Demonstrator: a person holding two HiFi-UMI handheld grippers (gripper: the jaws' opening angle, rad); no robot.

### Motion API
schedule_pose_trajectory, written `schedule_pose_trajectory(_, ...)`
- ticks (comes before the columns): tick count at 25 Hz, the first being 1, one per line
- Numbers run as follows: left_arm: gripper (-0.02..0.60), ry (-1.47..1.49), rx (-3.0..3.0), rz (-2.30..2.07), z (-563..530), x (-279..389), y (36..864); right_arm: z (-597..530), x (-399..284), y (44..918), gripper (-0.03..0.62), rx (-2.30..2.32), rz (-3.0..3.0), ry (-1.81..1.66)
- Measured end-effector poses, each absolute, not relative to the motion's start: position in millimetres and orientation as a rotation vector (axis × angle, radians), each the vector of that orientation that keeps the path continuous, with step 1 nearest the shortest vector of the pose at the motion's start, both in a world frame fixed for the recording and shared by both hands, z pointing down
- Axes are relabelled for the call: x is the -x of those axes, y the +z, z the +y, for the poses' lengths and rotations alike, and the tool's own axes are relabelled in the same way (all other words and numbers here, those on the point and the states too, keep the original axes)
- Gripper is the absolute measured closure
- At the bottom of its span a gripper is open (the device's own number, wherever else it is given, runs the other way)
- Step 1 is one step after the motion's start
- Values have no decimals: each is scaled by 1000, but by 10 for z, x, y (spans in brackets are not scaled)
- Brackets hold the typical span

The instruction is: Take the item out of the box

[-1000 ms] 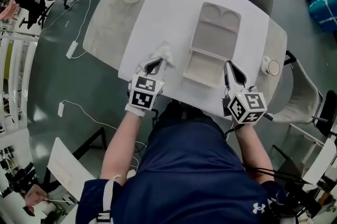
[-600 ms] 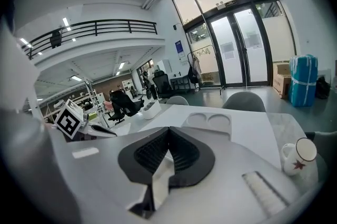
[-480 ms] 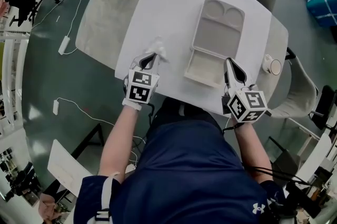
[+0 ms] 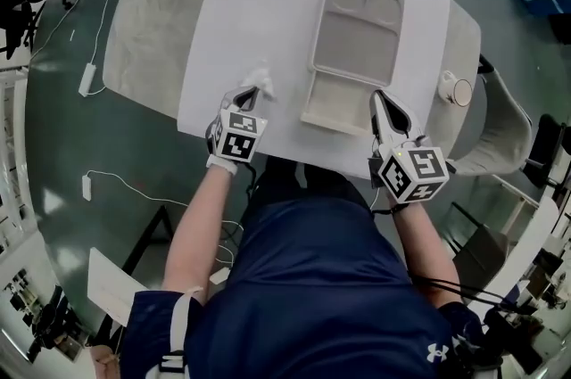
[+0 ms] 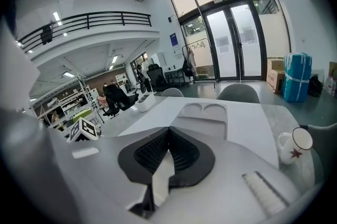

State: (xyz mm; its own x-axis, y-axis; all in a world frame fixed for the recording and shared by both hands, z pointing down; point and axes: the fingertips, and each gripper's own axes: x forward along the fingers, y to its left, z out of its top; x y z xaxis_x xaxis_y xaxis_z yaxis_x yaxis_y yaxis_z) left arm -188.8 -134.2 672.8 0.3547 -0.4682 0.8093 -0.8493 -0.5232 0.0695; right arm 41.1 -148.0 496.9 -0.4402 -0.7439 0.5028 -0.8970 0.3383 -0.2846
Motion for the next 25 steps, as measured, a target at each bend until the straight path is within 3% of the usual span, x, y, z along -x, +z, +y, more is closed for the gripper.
schedule_pose_trajectory(17, 546, 1118, -2078, -1113, -1326, 1894, 7096, -1388, -527, 5031, 591, -1508, -2300, 800)
schedule_pose_trajectory(25, 445, 1112, -2078, -1148, -1312, 1835, 6944, -1298, -565, 4948, 591, -1510, -2330, 784)
